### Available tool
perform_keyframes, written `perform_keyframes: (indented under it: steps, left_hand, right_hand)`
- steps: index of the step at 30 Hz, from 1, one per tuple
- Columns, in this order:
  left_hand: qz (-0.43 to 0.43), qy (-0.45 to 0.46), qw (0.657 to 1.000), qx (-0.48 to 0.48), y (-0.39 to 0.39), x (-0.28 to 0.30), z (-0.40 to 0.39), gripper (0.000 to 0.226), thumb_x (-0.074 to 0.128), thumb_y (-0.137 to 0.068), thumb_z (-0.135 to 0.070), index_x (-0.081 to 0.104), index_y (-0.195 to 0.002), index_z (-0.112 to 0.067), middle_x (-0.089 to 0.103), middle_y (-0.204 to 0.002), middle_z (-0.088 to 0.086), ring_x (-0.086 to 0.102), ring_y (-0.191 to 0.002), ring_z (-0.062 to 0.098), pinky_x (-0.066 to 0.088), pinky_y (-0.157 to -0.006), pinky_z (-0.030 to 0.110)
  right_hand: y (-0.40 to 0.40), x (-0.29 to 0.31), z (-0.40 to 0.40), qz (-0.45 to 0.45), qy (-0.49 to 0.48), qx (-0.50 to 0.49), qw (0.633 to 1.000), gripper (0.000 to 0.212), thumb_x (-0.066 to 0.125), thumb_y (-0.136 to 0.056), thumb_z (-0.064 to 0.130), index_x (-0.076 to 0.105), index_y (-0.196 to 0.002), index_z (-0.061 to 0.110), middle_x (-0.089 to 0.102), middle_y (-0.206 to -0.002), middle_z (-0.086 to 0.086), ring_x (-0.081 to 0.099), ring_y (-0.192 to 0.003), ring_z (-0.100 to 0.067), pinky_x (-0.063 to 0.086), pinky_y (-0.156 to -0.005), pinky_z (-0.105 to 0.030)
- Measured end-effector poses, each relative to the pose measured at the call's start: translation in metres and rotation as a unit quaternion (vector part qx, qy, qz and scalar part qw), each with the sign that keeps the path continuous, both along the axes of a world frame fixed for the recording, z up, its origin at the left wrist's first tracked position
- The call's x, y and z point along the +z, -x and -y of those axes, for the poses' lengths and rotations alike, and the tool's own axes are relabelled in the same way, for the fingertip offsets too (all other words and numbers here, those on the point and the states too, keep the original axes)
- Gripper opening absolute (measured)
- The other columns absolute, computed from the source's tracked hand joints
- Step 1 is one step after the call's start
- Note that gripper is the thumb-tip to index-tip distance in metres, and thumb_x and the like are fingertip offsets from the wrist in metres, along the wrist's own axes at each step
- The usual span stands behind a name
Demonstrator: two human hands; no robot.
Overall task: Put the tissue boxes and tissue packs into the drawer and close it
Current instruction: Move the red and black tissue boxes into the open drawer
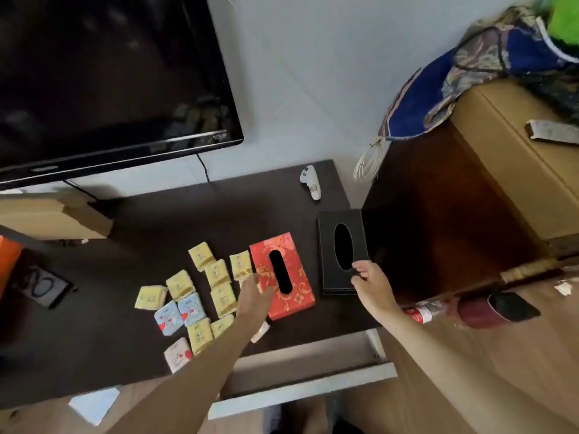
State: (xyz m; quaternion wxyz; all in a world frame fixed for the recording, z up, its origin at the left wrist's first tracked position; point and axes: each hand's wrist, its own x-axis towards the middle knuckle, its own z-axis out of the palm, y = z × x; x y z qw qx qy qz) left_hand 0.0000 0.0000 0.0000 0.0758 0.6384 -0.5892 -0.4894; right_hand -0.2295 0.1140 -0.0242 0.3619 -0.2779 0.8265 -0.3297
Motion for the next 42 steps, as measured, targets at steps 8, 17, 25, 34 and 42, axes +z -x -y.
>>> perform_keyframes:
  steps: [8, 17, 25, 34, 42]
  left_hand:
    - [0.053, 0.032, 0.997, 0.047, 0.040, -0.063, 0.025, 0.061, 0.062, -0.087, -0.016, 0.035, -0.139, -0.001, 0.044, -0.138, 0.019, 0.049, -0.122, 0.039, 0.046, -0.096, 0.054]
    - [0.006, 0.108, 0.979, 0.174, 0.041, -0.098, 0.020, 0.063, 0.066, -0.089, -0.029, 0.044, -0.146, -0.016, 0.064, -0.122, -0.006, 0.061, -0.114, 0.020, 0.048, -0.094, 0.031]
    - [-0.082, 0.155, 0.962, 0.209, 0.034, -0.074, -0.015, 0.069, 0.077, -0.082, -0.029, 0.047, -0.145, -0.026, 0.065, -0.100, -0.026, 0.062, -0.092, -0.009, 0.048, -0.078, 0.008]
    - [-0.179, 0.139, 0.941, 0.251, 0.003, -0.096, -0.120, 0.072, 0.079, -0.079, -0.031, 0.048, -0.145, -0.027, 0.067, -0.106, -0.037, 0.062, -0.100, -0.016, 0.046, -0.079, 0.002]
    - [-0.172, 0.183, 0.941, 0.229, -0.013, -0.138, -0.162, 0.071, 0.079, -0.078, -0.039, 0.042, -0.135, -0.060, 0.061, -0.107, -0.047, 0.058, -0.103, -0.021, 0.042, -0.084, 0.000]
  right_hand:
    - [0.033, -0.056, 0.042, -0.070, -0.048, -0.050, 0.995, 0.083, 0.072, -0.096, 0.024, 0.024, -0.161, 0.008, 0.033, -0.165, -0.015, 0.034, -0.150, -0.035, 0.038, -0.117, -0.052]
    - [0.055, -0.093, 0.051, -0.009, -0.036, -0.090, 0.995, 0.060, 0.075, -0.090, 0.028, 0.051, -0.143, 0.011, 0.063, -0.140, -0.011, 0.059, -0.129, -0.033, 0.050, -0.105, -0.044]
    - [0.043, -0.074, 0.024, 0.040, 0.039, -0.184, 0.981, 0.043, 0.079, -0.081, 0.016, 0.069, -0.122, 0.013, 0.075, -0.112, -0.004, 0.071, -0.105, -0.023, 0.059, -0.095, -0.042]
    - [-0.004, -0.072, -0.086, 0.069, 0.125, -0.171, 0.975, 0.056, 0.073, -0.071, 0.021, 0.065, -0.126, 0.032, 0.077, -0.100, 0.010, 0.072, -0.087, -0.001, 0.055, -0.068, -0.010]
    - [-0.044, -0.123, -0.136, 0.010, 0.168, -0.151, 0.974, 0.056, 0.075, -0.075, 0.016, 0.065, -0.128, 0.033, 0.075, -0.111, 0.013, 0.071, -0.106, -0.006, 0.056, -0.086, -0.015]
